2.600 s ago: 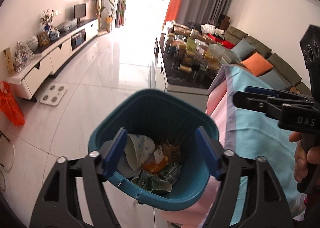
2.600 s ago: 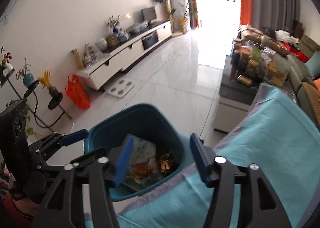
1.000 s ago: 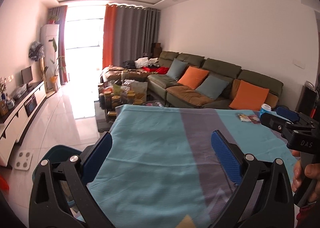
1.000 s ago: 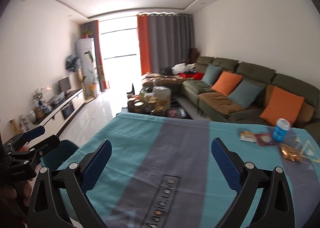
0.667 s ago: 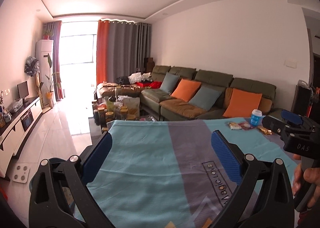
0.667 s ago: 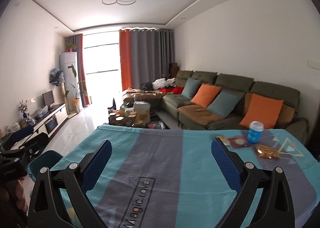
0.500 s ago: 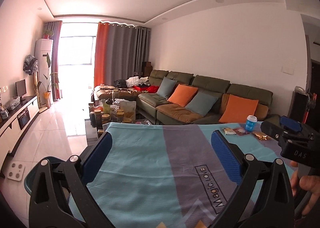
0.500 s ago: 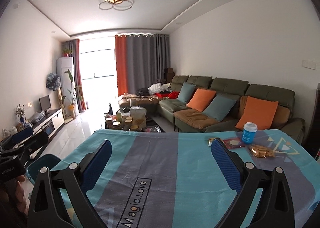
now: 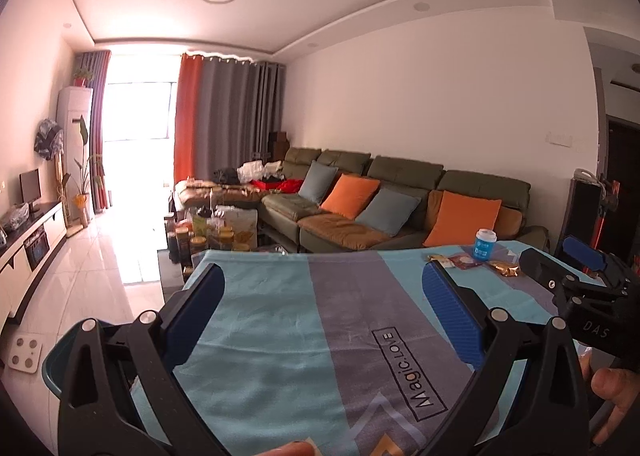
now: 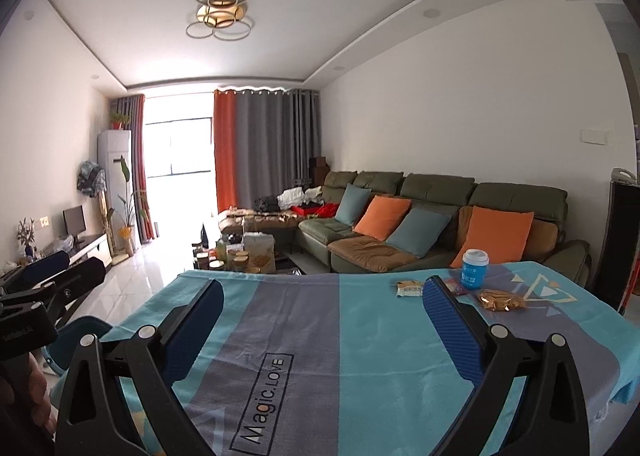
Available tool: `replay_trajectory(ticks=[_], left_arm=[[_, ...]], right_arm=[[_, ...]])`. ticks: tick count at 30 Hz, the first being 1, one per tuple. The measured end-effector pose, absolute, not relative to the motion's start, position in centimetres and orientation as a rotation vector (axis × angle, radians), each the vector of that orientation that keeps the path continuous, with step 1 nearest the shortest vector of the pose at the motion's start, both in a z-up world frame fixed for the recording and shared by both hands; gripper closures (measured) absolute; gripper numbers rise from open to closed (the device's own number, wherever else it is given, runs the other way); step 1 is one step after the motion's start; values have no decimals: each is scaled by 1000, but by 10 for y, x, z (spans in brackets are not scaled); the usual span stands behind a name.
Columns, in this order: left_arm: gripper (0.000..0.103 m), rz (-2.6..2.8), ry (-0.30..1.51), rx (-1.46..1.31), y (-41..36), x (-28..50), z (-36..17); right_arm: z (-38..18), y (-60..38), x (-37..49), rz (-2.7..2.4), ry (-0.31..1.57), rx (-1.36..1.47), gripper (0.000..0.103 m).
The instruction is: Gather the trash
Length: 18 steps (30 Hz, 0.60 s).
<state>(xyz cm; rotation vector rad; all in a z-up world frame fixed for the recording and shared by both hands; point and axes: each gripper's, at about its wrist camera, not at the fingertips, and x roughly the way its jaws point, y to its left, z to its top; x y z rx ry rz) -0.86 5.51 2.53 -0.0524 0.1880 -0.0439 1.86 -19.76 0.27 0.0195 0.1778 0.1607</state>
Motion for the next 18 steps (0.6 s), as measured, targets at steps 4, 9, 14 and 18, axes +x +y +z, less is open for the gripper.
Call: replay_trajectory(ticks=[4, 9, 14, 18], left_arm=[[6, -38, 160, -40, 53, -15, 28], [5, -20, 155, -50, 54, -19, 28], [5, -11, 147, -54, 56, -23, 28], [5, -7, 146, -57, 55, -24, 27]], right_arm=[[4, -193, 13, 152, 165, 9, 7], [4, -191, 7, 147, 150, 13, 7], [4, -192, 5, 137, 141, 21, 7], [4, -192, 7, 139, 140, 21, 7]])
